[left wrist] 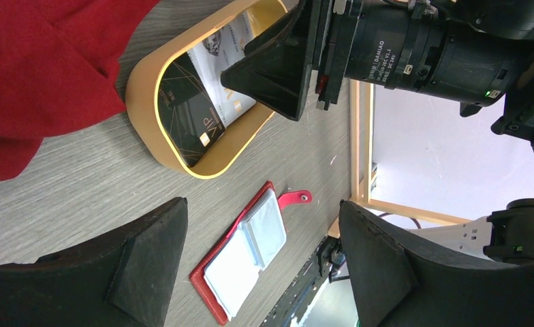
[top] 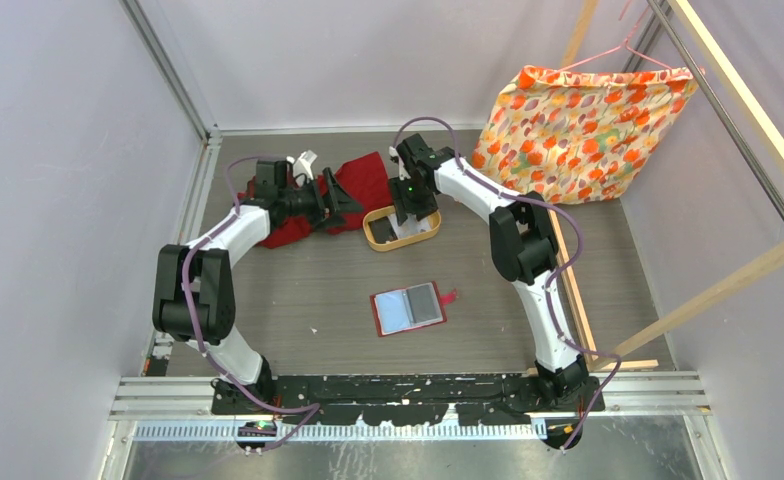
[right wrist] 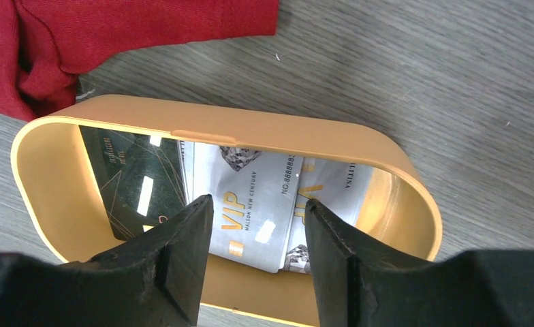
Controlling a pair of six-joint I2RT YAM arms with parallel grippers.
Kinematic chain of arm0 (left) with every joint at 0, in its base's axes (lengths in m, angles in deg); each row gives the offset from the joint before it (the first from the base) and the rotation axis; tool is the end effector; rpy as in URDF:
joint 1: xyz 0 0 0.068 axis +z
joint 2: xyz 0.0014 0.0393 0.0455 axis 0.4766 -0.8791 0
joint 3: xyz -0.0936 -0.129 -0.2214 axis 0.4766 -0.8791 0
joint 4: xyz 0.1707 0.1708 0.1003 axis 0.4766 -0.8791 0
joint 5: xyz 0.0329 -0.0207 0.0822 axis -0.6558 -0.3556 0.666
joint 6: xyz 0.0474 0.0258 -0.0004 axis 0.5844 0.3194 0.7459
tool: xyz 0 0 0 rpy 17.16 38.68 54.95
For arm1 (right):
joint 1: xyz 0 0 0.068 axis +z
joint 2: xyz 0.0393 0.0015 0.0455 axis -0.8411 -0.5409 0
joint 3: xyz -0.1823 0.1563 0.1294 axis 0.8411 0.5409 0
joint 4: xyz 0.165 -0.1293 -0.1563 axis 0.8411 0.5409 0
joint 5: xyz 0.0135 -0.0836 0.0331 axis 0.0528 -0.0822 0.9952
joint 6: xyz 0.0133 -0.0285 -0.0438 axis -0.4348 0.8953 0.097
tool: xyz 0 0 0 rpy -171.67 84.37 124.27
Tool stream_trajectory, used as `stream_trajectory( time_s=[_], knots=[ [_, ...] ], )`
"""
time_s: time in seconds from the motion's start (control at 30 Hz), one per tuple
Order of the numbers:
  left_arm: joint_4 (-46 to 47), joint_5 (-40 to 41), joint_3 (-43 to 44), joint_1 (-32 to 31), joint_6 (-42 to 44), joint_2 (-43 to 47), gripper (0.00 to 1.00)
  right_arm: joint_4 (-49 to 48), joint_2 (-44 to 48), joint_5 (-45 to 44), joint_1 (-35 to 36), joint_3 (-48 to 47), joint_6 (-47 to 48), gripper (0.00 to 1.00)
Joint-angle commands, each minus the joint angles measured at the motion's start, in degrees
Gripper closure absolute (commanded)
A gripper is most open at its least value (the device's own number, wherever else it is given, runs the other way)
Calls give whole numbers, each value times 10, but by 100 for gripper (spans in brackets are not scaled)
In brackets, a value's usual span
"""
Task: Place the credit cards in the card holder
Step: Pick up the credit card from the storage box.
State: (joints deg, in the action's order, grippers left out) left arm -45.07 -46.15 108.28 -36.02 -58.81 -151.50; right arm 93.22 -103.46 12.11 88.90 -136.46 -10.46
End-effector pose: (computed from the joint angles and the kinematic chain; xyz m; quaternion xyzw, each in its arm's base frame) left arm 0.3472 -0.0719 0.2277 -0.0630 0.8482 -0.4780 0.2193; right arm 0.4200 0.2627 0.1841 -0.1903 0.9581 0.1171 0.1791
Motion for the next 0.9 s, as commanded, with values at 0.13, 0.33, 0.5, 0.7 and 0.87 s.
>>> stream_trajectory(
  time_s=[0.13, 0.33, 0.5, 0.7, 0.87],
  knots=[
    [-9, -3, 24, -6, 12, -5, 18, 9, 2, 4, 1, -14, 10, 59],
    [-11, -4, 23, -7, 14, -4, 18, 9, 3, 25, 1, -17, 5, 64],
    [-4, -16, 23, -17, 12, -12, 19, 6, 11, 81, -5, -25, -8, 64],
    [-6, -14, 24, -27, 11, -26, 24, 2, 10, 141, -23, -29, -34, 62],
    [-16, -10, 30, -34, 16, -42, 29, -2, 12, 180, -29, -33, -52, 62]
  ],
)
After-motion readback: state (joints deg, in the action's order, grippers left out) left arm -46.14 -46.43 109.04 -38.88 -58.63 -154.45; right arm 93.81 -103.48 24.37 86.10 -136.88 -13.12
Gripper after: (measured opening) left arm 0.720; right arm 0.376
